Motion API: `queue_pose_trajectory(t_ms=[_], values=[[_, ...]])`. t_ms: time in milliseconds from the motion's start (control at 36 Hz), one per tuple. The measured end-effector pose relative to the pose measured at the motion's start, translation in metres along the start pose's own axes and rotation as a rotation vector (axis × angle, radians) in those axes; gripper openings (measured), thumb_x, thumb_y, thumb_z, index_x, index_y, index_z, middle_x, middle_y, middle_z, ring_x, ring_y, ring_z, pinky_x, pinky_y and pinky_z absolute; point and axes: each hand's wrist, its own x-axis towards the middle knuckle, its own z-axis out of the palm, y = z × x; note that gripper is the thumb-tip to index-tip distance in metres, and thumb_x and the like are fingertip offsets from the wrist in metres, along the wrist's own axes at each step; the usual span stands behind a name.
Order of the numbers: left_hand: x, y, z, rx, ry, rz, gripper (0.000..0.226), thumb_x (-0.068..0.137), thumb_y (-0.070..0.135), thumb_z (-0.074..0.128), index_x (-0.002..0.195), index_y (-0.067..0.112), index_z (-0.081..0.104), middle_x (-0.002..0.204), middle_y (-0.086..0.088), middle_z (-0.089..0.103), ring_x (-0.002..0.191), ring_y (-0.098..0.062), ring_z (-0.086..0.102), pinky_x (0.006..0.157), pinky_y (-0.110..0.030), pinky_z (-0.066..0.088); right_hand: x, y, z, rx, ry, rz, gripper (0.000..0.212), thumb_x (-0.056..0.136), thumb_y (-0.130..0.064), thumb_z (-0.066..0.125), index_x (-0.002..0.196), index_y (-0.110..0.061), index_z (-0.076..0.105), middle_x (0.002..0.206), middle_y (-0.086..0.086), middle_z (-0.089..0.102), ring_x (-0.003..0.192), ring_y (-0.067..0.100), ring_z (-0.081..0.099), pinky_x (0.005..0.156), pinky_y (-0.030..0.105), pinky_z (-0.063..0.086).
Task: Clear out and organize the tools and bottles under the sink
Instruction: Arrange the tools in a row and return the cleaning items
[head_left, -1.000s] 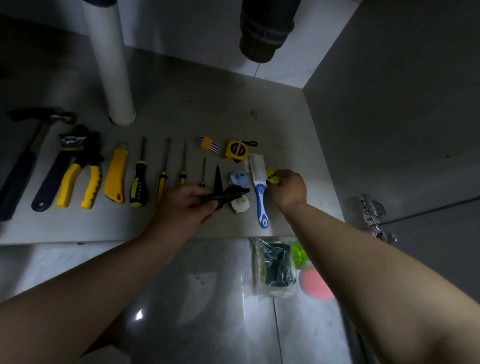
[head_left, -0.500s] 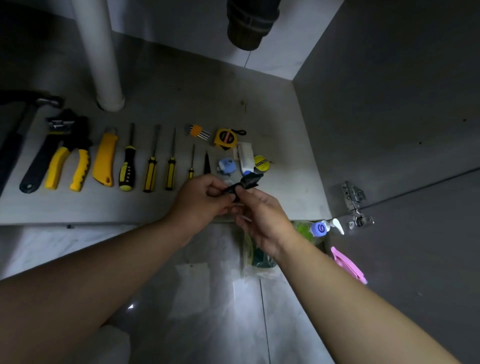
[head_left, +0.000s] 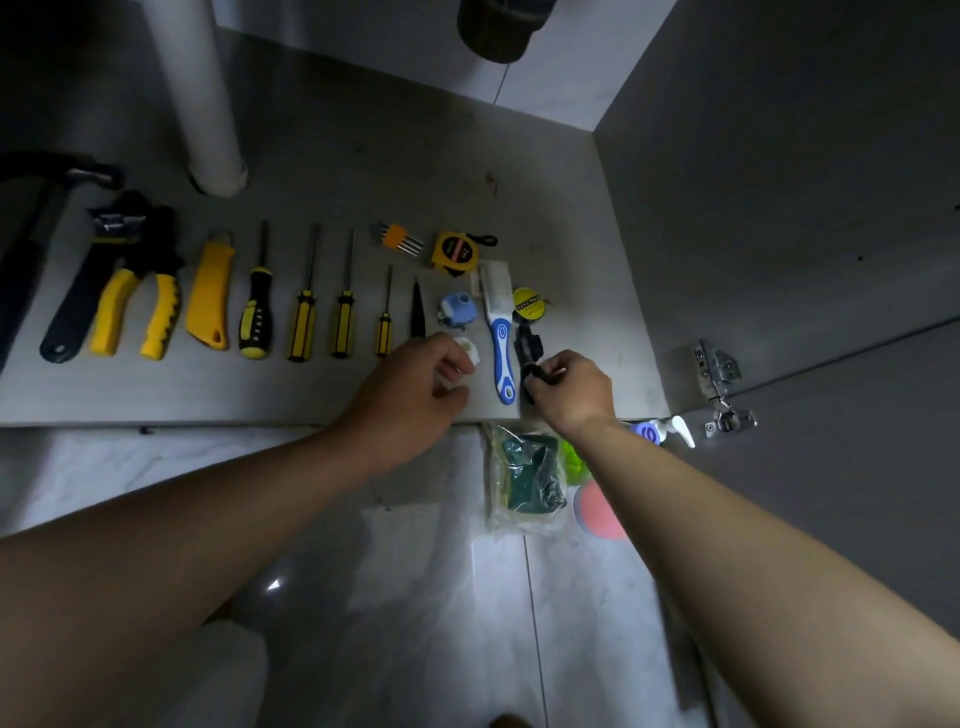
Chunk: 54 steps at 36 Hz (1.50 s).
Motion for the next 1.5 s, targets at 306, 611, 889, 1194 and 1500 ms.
queue_pose_trajectory(t_ms=[306, 611, 889, 1194, 1500], values=[[0.000, 0.035, 0.028, 0.057, -0.200, 0.142, 0.018, 0.090, 0.008, 0.067, 0.103, 0.019, 0.066, 0.106, -0.002, 0.060, 0.088, -0.012, 0.066, 0.080, -0.028, 0.052, -0.047, 0.044, -0.087, -0.224, 0.311, -0.124, 0.011, 0.084, -0.025, 0.061, 0.094, -0.019, 0.061, 0.106, 0.010, 0.061, 0.091, 0.034, 0.062, 0.077, 0.037, 0.049], [-0.008, 0.052, 0.071, 0.072, -0.343, 0.159, 0.020, 0.087, 0.009, 0.067, 0.095, 0.027, 0.067, 0.101, 0.005, 0.061, 0.078, -0.002, 0.062, 0.069, -0.011, 0.045, -0.086, 0.116, -0.100, -0.607, -0.025, 0.197, 0.042, 0.099, -0.051, 0.044, 0.119, -0.019, 0.063, 0.122, 0.016, 0.065, 0.113, 0.039, 0.063, 0.089, 0.039, 0.050], [-0.024, 0.037, 0.093, 0.031, -0.457, 0.148, 0.033, 0.076, 0.020, 0.078, 0.099, 0.038, 0.063, 0.098, 0.011, 0.060, 0.076, -0.005, 0.065, 0.075, -0.031, 0.057, -0.092, 0.088, -0.141, -0.451, -0.116, 0.096, 0.028, 0.068, -0.051, 0.076, 0.081, -0.027, 0.070, 0.086, 0.004, 0.072, 0.086, 0.027, 0.069, 0.076, 0.032, 0.056], [-0.039, 0.048, 0.093, 0.109, -0.557, 0.147, 0.099, 0.052, 0.070, 0.082, 0.139, 0.044, 0.042, 0.129, 0.016, 0.054, 0.112, -0.010, 0.057, 0.091, -0.038, 0.054, -0.100, 0.030, -0.161, 0.063, -0.427, -0.136, 0.033, 0.080, -0.039, 0.067, 0.080, -0.007, 0.072, 0.054, 0.005, 0.057, 0.048, 0.014, 0.046, 0.048, 0.020, 0.041], [-0.032, 0.039, 0.064, -0.167, -0.288, -0.157, 0.050, 0.069, 0.053, 0.083, 0.108, 0.037, 0.057, 0.098, 0.011, 0.070, 0.085, -0.011, 0.070, 0.076, -0.038, 0.060, -0.061, 0.068, -0.114, -0.023, 0.058, -0.027, 0.036, 0.086, -0.021, 0.072, 0.122, -0.019, 0.067, 0.112, 0.017, 0.062, 0.092, 0.022, 0.062, 0.087, 0.032, 0.054]])
